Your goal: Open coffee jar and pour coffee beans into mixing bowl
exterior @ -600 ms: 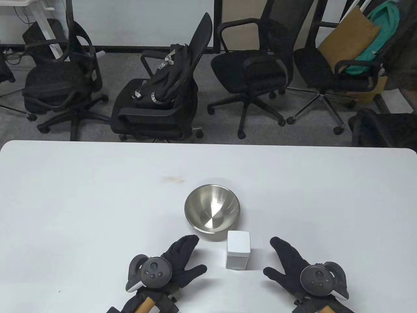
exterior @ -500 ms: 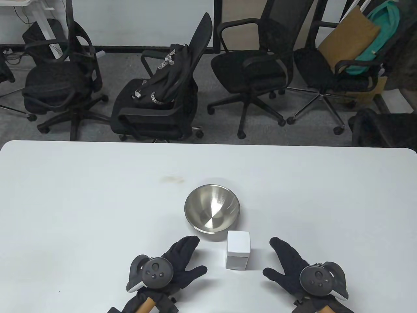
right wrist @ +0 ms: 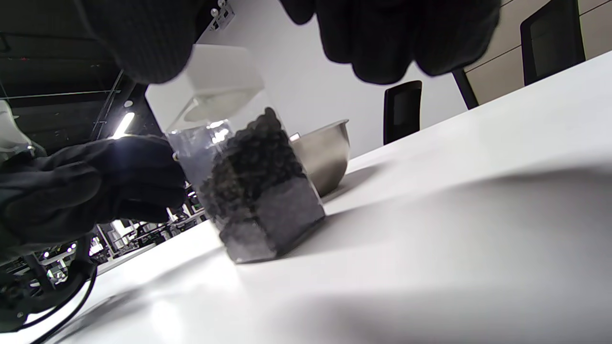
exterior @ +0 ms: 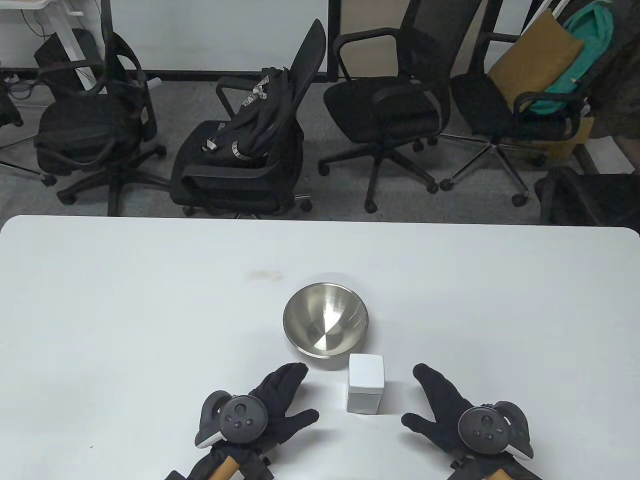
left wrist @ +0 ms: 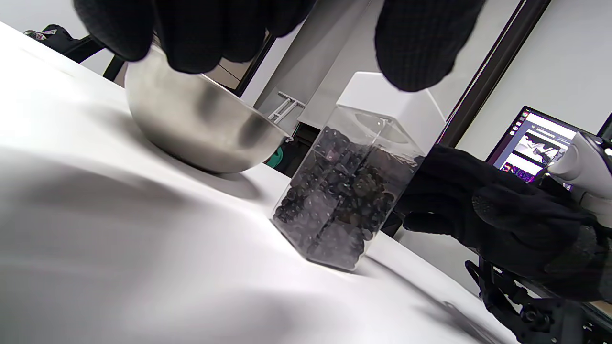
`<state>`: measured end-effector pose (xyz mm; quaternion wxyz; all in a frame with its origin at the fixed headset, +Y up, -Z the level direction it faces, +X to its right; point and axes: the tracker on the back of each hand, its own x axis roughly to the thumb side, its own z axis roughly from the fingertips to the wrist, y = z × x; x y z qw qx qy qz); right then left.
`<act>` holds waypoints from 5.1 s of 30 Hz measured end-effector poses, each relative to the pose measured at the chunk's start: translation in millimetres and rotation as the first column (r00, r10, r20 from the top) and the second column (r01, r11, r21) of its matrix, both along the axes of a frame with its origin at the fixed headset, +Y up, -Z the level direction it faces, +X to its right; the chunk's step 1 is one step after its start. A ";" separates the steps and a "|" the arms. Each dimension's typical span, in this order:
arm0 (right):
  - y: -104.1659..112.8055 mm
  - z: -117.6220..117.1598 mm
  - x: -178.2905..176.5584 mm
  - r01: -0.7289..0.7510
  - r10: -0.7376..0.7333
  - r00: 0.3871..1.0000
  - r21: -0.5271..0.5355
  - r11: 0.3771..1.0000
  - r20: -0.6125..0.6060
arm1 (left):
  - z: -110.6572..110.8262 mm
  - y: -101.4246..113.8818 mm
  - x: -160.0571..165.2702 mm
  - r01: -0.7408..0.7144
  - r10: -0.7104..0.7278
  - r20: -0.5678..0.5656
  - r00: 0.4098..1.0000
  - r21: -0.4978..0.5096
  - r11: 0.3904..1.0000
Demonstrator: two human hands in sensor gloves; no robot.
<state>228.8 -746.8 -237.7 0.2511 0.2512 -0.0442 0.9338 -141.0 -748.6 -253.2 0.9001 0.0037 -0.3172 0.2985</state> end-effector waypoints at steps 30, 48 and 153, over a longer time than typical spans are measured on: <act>-12.8 -49.5 -36.9 0.046 -0.058 0.997 -0.224 0.974 -0.049 | -2.1 1.1 -2.9 -0.024 0.024 0.015 1.000 -0.015 1.000; -36.7 -71.3 -60.9 0.123 -0.164 0.984 -0.412 0.903 -0.066 | -3.6 2.5 -4.0 -0.018 0.018 0.027 0.999 -0.015 1.000; 30.1 9.1 -10.5 -0.135 0.136 0.991 0.157 0.978 0.003 | 2.2 47.4 161.9 0.134 -0.173 0.185 0.967 0.205 0.970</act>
